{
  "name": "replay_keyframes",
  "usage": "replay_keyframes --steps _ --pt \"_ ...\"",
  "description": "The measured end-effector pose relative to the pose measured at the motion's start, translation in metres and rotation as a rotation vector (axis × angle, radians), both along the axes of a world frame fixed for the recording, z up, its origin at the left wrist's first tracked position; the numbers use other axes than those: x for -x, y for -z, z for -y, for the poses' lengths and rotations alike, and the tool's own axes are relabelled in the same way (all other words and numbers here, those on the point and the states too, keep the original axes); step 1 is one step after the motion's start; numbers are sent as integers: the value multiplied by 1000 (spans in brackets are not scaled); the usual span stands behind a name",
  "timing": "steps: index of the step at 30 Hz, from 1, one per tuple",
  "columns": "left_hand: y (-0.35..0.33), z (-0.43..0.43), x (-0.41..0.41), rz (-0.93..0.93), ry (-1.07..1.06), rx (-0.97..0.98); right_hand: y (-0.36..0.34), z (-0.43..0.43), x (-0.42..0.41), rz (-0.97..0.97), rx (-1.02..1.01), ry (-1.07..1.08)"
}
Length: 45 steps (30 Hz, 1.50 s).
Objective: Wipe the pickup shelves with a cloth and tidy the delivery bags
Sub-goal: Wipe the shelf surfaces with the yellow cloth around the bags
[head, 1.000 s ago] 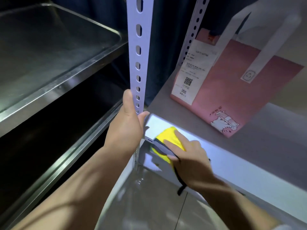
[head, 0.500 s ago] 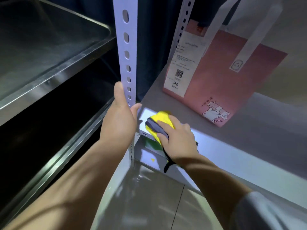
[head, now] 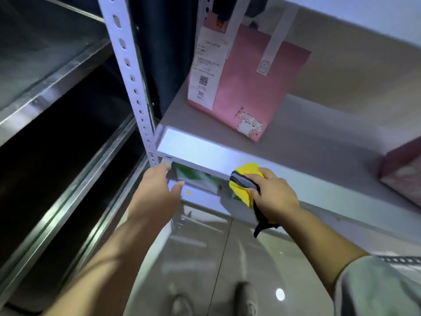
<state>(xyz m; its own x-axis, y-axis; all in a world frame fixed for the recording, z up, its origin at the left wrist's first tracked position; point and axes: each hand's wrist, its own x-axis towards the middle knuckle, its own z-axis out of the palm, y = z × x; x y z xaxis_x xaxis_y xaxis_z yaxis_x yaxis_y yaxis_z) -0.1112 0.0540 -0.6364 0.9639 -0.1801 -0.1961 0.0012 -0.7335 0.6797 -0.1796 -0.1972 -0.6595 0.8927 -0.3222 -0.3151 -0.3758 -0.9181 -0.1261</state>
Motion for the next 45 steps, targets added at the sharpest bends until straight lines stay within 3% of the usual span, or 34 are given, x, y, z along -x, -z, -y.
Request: replay_keyframes --steps 4,13,18,23,29,38,45 --pt "-15 13 30 -52 27 22 -19 11 31 -20 -60 108" --pt "-43 43 92 -34 137 101 -53 9 105 364 -336 274" --pt "-39 61 136 -60 156 73 -48 18 151 429 -374 317" --pt "0 82 187 -107 150 36 -16 42 196 331 -346 179" --pt "70 114 225 -202 178 50 52 68 244 256 -323 244" --pt "200 166 202 -301 284 40 176 106 239 170 -233 382" --pt "243 211 186 -258 409 -55 217 135 219 211 -277 481"
